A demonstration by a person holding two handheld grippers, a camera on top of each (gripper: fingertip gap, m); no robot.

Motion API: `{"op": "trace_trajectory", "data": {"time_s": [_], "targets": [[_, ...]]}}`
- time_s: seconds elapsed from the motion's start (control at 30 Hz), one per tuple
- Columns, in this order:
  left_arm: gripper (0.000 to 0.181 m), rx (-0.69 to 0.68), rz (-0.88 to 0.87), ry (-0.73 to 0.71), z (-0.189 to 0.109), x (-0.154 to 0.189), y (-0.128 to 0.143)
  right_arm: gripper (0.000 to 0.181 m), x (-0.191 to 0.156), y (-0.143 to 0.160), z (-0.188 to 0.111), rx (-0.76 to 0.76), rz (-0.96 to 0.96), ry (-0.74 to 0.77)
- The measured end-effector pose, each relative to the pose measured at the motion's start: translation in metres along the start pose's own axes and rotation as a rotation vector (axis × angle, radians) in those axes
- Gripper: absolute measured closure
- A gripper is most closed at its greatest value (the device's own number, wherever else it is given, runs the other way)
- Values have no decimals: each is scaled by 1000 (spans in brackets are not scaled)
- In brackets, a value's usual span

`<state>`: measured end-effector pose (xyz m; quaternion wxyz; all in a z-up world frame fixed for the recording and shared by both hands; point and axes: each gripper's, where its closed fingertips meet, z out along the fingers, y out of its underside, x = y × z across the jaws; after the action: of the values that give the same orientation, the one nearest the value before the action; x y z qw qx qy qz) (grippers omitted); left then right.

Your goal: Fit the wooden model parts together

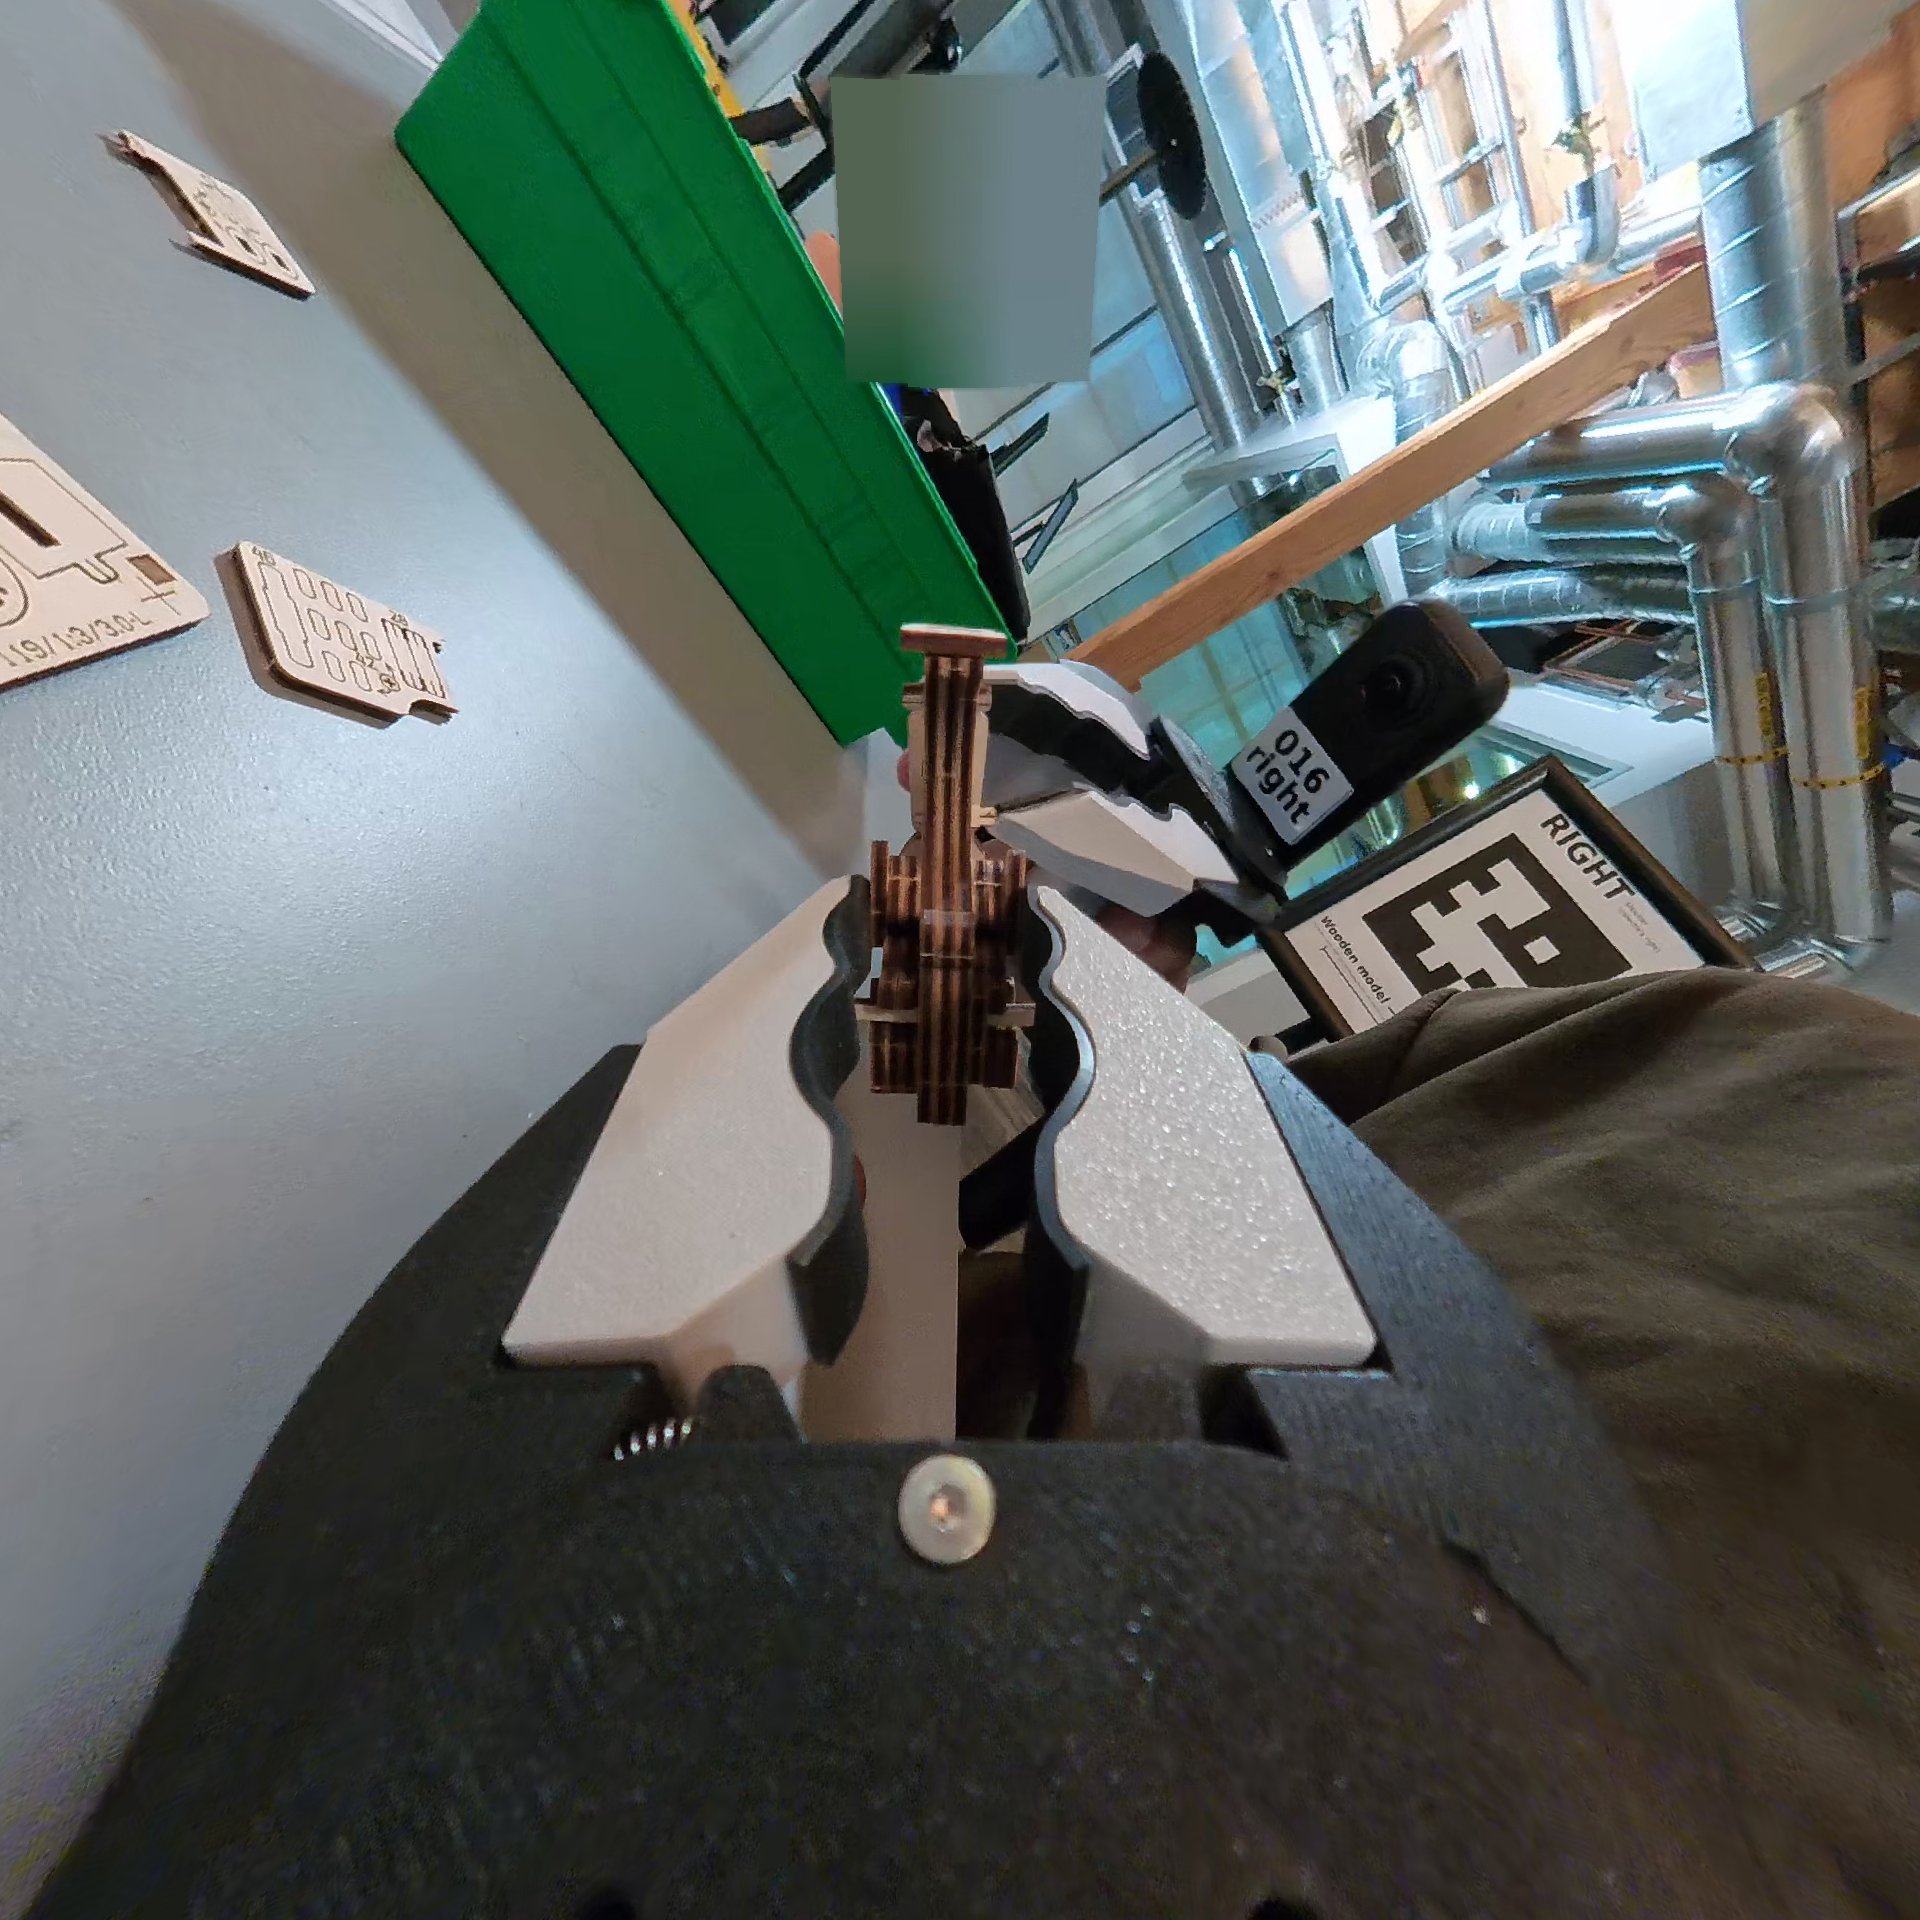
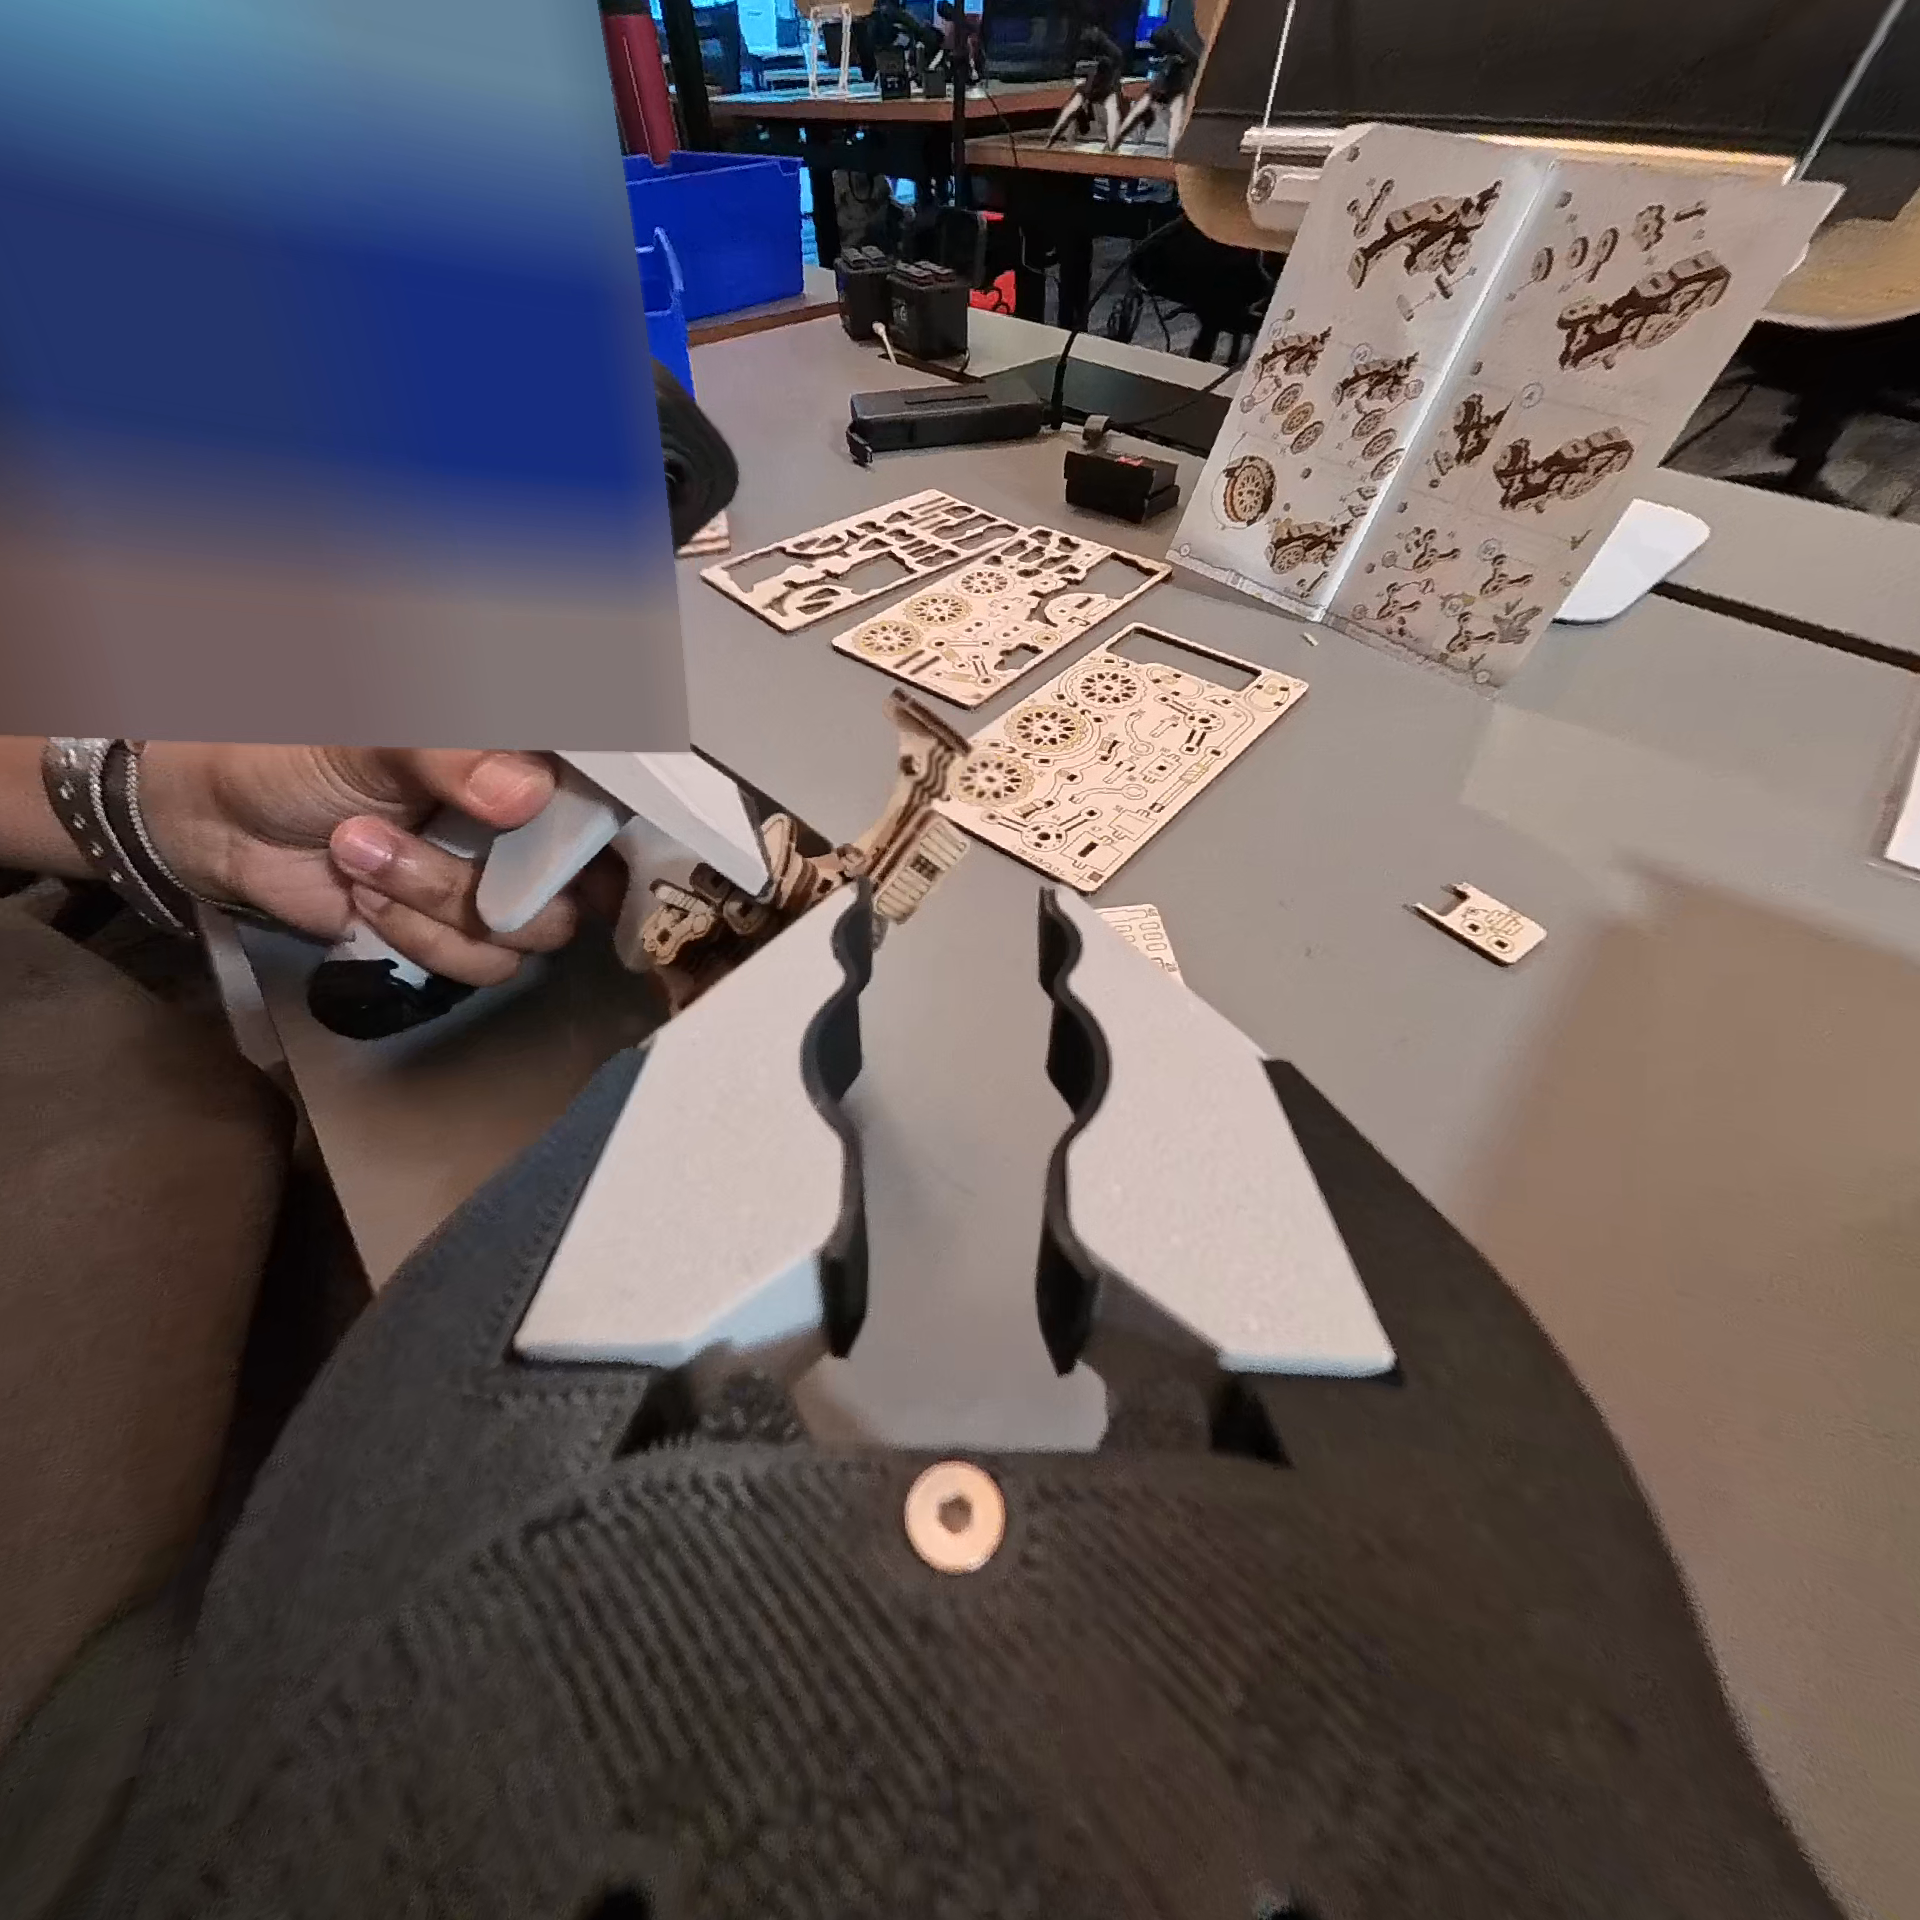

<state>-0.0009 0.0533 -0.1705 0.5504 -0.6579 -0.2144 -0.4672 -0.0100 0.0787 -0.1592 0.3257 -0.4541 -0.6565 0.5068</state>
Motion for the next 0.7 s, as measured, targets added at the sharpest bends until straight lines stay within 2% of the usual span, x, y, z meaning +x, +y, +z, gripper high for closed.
{"op": "trace_trajectory", "data": {"time_s": [0.2,0.3,0.4,0.57,0.7], "targets": [[157,0,27,-12,1,1,1,142,2,-1,-4,11,121,-71],[157,-10,68,-33,1,0,2,141,-1,-1,-3,3,91,-70],[157,-14,146,-83,0,-3,1,146,-4,-3,-4,4,-32,-25],[157,-27,265,-170,-2,-8,-2,167,-14,-10,-7,19,-332,55],[158,-61,311,-213,-1,-11,2,168,-22,0,-3,-41,-524,68]]}}
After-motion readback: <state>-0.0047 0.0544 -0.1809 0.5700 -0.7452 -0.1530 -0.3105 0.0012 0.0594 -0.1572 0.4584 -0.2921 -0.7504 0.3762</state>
